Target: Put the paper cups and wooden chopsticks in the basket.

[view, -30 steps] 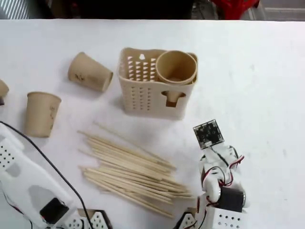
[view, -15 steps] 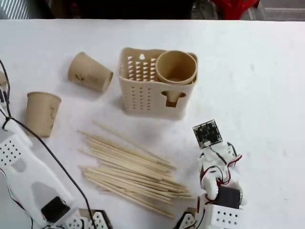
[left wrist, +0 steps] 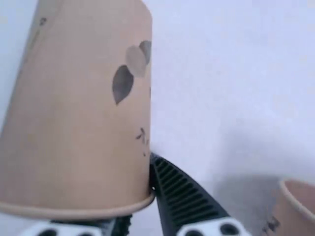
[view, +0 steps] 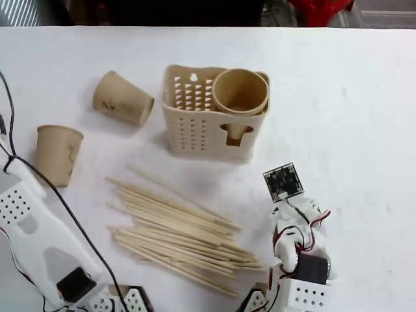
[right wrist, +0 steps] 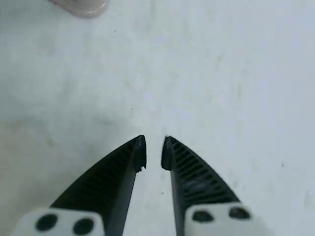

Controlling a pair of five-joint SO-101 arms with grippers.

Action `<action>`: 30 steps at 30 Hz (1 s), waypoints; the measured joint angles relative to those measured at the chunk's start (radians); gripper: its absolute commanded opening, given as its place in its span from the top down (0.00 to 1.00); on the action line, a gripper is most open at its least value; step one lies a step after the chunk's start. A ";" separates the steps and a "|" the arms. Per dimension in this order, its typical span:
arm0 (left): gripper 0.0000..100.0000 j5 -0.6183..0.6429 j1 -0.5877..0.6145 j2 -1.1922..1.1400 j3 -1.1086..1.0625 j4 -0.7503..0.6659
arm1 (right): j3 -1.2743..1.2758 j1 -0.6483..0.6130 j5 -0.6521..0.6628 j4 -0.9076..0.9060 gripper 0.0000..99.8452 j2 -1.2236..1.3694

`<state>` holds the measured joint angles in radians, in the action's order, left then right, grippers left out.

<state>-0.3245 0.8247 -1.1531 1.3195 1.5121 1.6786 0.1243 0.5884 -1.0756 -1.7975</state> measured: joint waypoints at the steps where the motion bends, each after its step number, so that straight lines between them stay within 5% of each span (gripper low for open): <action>1: 0.98 -0.020 -0.014 0.026 0.000 0.037 | 0.000 0.000 0.000 0.000 0.96 0.000; 6: 0.98 -0.100 -0.112 0.216 0.000 0.242 | 0.000 0.000 0.000 0.000 0.96 0.000; 14: 0.98 -0.106 -0.313 0.712 -0.100 0.276 | 0.000 0.000 0.000 0.000 0.96 0.000; 18: 0.98 -0.081 -0.526 1.045 -0.428 0.276 | 0.000 0.000 0.000 0.000 0.96 0.000; 23: 0.98 -0.103 -0.962 1.442 -0.870 0.239 | 0.000 0.000 0.000 0.000 0.96 0.000; 26: 0.98 -0.103 -1.152 1.496 -0.957 0.196 | 0.003 -0.002 0.000 0.000 0.96 0.000; 30: 0.98 -0.092 -1.246 1.409 -0.947 0.184 | 0.003 0.000 0.000 0.000 0.96 0.000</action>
<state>-0.4166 -0.4212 0.2555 0.3728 1.6962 1.6817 0.1243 0.5884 -1.0756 -1.7975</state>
